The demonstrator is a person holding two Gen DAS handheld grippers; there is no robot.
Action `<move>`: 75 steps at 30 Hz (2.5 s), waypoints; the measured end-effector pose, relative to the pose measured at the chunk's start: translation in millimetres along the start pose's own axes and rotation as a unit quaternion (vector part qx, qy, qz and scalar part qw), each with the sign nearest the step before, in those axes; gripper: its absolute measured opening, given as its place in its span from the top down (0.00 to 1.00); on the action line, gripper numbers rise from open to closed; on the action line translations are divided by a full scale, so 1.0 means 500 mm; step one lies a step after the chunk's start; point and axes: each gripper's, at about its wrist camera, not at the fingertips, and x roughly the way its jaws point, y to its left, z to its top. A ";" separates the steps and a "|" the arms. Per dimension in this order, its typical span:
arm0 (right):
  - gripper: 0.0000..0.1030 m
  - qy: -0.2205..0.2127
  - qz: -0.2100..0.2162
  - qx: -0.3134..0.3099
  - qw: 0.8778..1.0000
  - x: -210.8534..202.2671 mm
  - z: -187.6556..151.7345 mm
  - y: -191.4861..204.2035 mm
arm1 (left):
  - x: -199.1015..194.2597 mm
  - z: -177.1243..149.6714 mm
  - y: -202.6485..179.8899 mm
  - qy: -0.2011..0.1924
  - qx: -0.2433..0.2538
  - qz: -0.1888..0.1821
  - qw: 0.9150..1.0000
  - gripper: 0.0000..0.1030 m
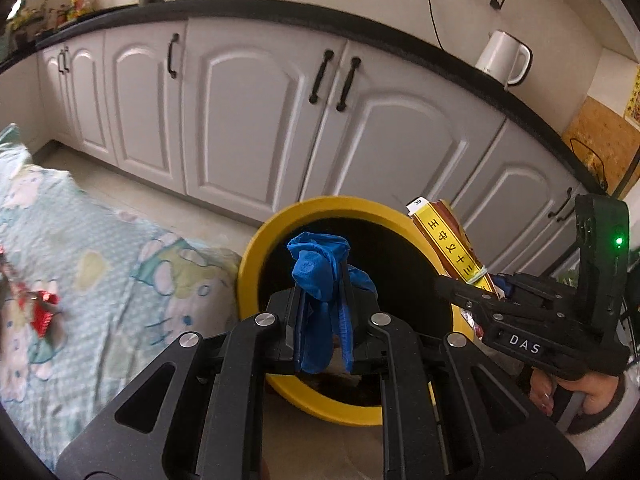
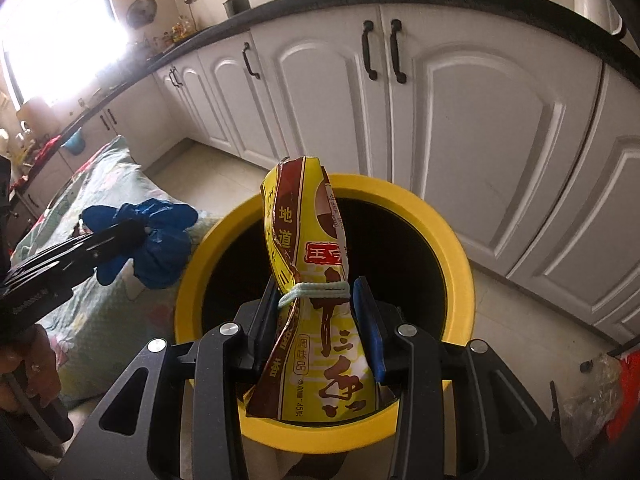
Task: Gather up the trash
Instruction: 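Open both tools to drop the glove and yellow packet into the bin, then move both tools back over the red wrappers on the blanket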
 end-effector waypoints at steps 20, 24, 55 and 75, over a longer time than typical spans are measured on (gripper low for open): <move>0.46 -0.007 -0.012 0.039 0.999 -0.006 -0.009 -0.040 | 0.001 -0.006 0.023 0.001 -0.024 0.028 0.999 0.18; 0.39 -0.027 -0.014 0.032 0.999 -0.027 0.005 -0.025 | -0.033 -0.005 0.035 -0.016 -0.029 0.041 0.999 0.11; 0.27 -0.092 0.013 -0.071 0.993 -0.128 0.037 0.158 | -0.229 -0.034 0.123 -0.092 -0.077 0.094 0.988 0.11; 0.24 -0.079 0.084 -0.146 0.983 -0.135 0.020 0.335 | -0.352 -0.068 0.220 -0.139 -0.108 0.158 0.972 0.11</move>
